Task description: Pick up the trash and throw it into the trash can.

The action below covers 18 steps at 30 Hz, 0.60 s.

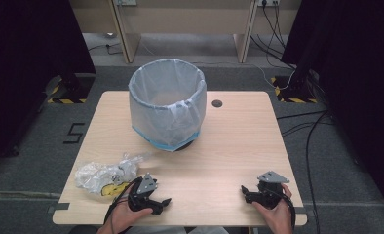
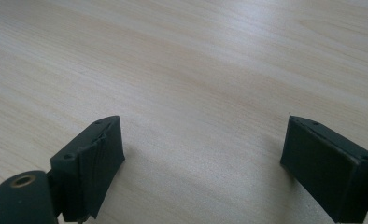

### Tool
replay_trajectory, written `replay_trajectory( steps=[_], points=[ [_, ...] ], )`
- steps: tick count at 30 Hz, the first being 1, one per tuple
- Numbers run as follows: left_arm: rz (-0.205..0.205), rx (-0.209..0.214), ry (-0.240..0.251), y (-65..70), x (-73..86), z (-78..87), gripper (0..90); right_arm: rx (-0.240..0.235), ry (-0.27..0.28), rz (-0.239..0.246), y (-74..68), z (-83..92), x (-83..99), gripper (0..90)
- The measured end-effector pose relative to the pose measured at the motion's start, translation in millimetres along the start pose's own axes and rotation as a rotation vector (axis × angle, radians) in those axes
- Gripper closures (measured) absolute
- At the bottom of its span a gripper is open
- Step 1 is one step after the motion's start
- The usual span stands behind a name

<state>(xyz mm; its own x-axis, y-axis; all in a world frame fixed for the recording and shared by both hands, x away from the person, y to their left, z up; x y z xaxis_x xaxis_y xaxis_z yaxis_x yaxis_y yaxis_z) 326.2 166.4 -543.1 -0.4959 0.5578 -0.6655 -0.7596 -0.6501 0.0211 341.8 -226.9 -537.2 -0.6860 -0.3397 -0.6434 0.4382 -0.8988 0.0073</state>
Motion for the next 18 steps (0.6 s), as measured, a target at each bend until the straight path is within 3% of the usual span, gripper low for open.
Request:
replay_trajectory(
  steps=[12,18],
  points=[
    [0.01,0.006,0.007,-1.4,0.3,1.0,12.7,0.0,0.0,0.0,0.0,0.0,0.0,12.8],
    [0.02,0.045,0.016,0.6,-0.2,4.8,15.0,-0.001,0.0,0.0,0.0,0.0,-0.1,12.8]
  ],
)
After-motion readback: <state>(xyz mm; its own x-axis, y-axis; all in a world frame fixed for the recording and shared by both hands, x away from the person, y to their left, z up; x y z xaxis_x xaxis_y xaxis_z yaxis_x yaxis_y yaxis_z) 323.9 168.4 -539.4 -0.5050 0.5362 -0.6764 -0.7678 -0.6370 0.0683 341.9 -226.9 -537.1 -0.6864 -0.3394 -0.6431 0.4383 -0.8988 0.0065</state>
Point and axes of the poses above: each handheld gripper's, and its own axes: z roughly backward along the jaws, x roughly out of its underside, y roughly to its right, the point moved 3 cm from there along -z, roughly forward along the jaws, and after that the axes turned 6 degrees about -y, right-handed, at the moved point
